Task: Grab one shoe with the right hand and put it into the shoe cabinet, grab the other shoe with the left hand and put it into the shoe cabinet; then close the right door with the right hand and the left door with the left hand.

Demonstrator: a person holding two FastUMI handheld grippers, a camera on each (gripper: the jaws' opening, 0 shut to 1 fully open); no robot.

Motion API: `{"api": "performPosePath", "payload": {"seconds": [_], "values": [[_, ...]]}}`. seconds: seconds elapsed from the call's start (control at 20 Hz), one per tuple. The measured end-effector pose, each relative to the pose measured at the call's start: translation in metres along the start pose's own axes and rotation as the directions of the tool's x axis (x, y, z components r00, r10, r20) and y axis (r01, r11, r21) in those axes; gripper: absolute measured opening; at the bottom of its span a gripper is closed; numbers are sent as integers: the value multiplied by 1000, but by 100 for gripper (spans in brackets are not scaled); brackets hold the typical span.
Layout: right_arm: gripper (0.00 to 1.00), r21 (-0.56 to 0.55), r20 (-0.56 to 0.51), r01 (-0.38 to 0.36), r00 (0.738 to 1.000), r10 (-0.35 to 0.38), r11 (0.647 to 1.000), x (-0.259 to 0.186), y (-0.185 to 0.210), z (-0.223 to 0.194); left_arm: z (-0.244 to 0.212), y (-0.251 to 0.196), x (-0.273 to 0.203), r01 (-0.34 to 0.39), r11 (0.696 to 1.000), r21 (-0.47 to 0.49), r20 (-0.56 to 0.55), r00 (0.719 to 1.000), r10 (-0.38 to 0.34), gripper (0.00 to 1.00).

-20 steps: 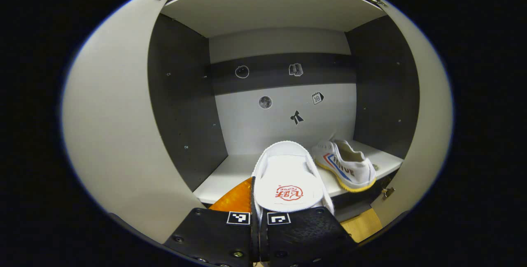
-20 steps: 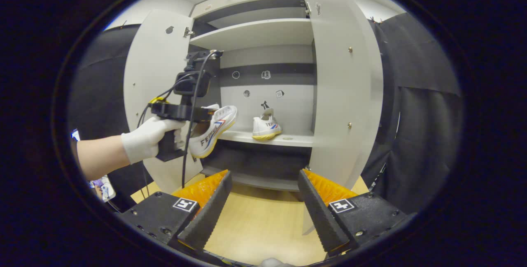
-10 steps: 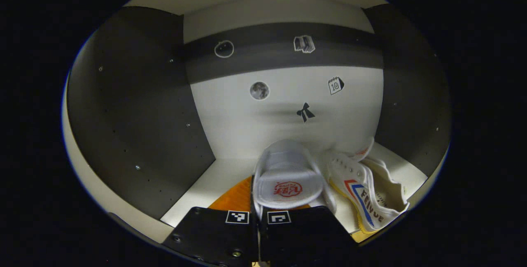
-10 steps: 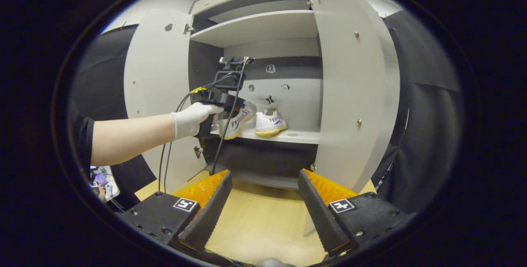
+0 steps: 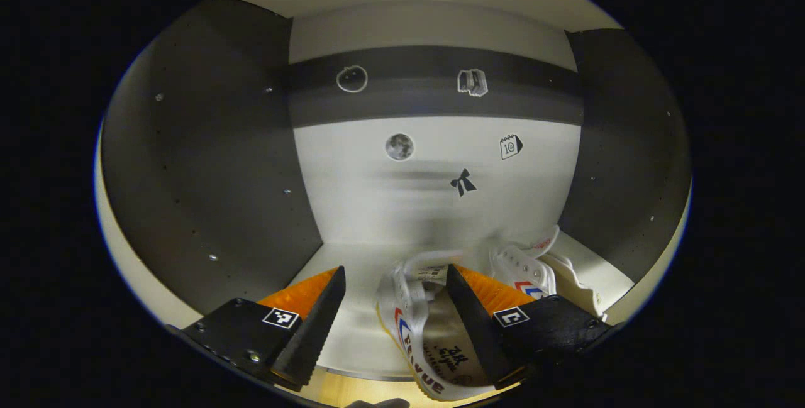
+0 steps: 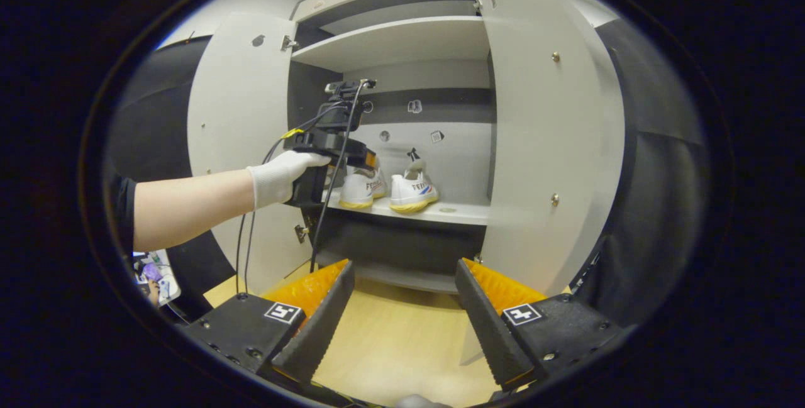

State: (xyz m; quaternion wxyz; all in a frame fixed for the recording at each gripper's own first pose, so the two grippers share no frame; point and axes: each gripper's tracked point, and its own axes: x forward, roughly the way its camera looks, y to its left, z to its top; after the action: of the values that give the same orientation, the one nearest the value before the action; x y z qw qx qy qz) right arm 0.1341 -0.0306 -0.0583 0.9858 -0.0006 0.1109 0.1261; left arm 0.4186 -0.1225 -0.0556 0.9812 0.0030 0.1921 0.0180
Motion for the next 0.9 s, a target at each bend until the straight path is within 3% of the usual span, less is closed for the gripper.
{"api": "performPosePath", "payload": {"seconds": [0.35, 0.65, 0.7, 0.9], "values": [[100, 30, 82, 60, 995, -62, 998, -19, -6, 27, 20, -3, -77, 52, 999, -14, 125, 991, -50, 96], [100, 59, 150, 106, 982, -114, 993, -55, -6, 44, 25, 0, -178, 40, 998, 40, 323, 945, -51, 100], [100, 67, 154, 117, 980, -126, 991, -63, -8, 44, 20, 1, -193, 36, 998, 44, 345, 937, -49, 96], [100, 71, 200, 198, 957, -208, 978, -91, -29, 54, -3, 10, -249, 43, 999, 27, 368, 929, -50, 96]]}}
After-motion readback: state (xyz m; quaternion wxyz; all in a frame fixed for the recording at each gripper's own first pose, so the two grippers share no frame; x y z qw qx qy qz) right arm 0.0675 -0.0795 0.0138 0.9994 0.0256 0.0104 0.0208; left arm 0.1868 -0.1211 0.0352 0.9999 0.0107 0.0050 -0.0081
